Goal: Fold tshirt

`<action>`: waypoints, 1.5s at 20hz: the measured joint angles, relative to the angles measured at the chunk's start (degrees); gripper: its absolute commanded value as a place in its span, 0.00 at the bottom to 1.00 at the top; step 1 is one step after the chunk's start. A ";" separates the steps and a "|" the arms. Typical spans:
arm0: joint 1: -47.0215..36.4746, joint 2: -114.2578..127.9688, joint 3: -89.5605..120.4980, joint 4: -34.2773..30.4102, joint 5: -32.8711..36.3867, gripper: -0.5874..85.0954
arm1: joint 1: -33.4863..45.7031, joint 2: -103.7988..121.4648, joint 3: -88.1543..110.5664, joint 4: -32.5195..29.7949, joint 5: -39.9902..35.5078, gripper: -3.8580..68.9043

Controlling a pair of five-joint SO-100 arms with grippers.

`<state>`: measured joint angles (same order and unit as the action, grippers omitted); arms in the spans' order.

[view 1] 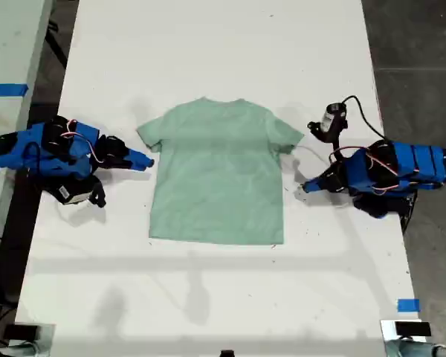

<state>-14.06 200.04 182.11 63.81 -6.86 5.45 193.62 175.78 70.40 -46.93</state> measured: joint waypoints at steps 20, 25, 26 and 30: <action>1.85 0.00 0.00 0.00 4.57 0.14 | 2.55 0.00 0.00 0.00 0.26 0.11; -2.72 0.00 0.00 -0.35 4.48 0.01 | 2.99 0.00 0.00 0.00 0.26 0.10; -2.81 0.00 0.00 -0.44 3.34 0.01 | 3.52 0.00 0.00 0.00 0.44 0.10; -6.15 0.00 0.00 -1.76 -3.69 0.01 | 10.63 0.09 -0.09 -0.26 30.67 0.12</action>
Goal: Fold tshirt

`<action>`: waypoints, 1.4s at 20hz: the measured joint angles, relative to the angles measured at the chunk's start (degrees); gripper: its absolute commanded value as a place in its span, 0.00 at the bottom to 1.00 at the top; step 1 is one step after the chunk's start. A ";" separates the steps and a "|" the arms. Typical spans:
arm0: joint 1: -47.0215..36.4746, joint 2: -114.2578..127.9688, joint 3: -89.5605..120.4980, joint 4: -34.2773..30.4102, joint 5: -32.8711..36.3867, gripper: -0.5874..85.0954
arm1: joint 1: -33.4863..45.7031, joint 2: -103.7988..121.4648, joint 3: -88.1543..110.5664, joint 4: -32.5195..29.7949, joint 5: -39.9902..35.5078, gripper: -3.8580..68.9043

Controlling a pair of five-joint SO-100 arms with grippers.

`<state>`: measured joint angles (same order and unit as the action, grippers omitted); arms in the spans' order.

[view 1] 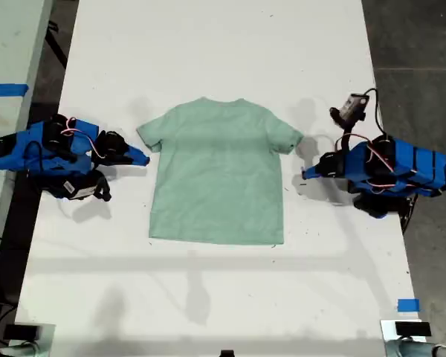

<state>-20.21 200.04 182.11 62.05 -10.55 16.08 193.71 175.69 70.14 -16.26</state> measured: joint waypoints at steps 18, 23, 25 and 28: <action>-26.02 -55.63 -45.70 8.17 26.54 0.01 | 24.61 -47.37 -45.00 8.35 -23.73 0.03; -34.01 -69.43 -56.87 16.44 40.17 0.01 | 28.56 -67.68 -63.81 14.06 -33.05 0.09; -33.66 -75.06 -61.26 18.81 43.24 0.01 | 29.71 -72.95 -68.12 15.64 -35.60 0.16; -33.57 -77.87 -64.51 20.30 44.56 0.10 | 30.76 -78.49 -71.63 16.61 -39.29 0.48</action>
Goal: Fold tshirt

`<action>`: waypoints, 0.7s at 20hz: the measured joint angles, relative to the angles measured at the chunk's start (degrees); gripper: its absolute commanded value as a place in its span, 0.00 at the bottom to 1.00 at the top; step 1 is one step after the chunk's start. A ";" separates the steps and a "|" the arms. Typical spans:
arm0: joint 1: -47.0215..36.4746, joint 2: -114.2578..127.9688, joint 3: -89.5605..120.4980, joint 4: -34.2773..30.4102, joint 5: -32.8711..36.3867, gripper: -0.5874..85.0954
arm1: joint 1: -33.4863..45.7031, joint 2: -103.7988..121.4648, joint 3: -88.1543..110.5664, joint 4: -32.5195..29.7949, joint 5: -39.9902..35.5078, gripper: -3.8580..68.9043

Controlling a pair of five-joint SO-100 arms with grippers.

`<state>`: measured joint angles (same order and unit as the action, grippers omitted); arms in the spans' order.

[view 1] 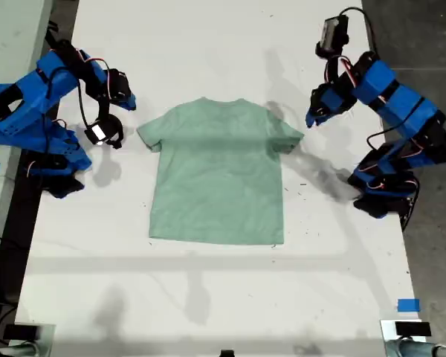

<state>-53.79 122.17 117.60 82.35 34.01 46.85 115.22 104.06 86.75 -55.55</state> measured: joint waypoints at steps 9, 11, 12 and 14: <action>2.64 4.75 2.37 1.58 -2.64 0.27 | 6.33 -1.32 12.57 -14.68 -11.60 0.46; 3.43 5.45 2.46 1.58 -3.96 0.27 | 9.05 -3.60 16.26 -19.78 -14.15 0.46; 3.87 5.45 2.72 1.58 -4.48 0.27 | 9.93 -4.83 17.31 -21.88 -15.29 0.46; 4.57 5.45 2.90 1.58 -5.19 0.27 | 10.90 -8.35 18.90 -26.19 -16.87 0.47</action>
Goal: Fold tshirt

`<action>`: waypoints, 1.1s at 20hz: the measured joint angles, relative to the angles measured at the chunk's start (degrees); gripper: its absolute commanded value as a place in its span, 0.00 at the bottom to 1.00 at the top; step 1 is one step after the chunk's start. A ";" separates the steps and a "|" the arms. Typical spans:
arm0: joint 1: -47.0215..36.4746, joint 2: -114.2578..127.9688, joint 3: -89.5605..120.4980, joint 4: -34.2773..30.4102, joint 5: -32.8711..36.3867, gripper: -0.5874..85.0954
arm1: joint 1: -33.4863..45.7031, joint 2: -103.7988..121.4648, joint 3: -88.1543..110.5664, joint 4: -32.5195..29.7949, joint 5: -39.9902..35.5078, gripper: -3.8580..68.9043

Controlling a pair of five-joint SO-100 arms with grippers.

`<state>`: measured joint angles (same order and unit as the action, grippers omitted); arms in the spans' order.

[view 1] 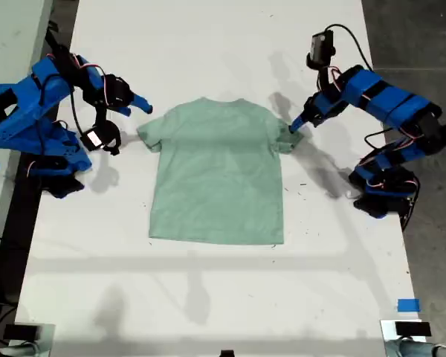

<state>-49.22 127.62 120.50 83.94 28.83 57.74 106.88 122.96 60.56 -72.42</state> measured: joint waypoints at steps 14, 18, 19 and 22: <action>0.62 -3.69 0.70 -1.76 -0.26 0.28 | -2.02 -23.03 -10.81 -2.37 -1.76 0.31; 0.62 -3.78 1.23 -1.93 -0.26 0.28 | -4.04 -27.33 -16.61 -0.44 -1.85 0.04; 0.62 -3.78 1.67 -2.11 -0.26 0.28 | -4.48 -28.04 -17.31 0.62 -2.11 0.04; 0.62 -3.78 2.46 -2.20 -0.26 0.27 | -5.10 -28.48 -18.63 2.55 -2.29 0.04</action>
<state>-48.60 123.84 122.96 81.74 28.56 52.65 78.40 104.33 63.11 -74.71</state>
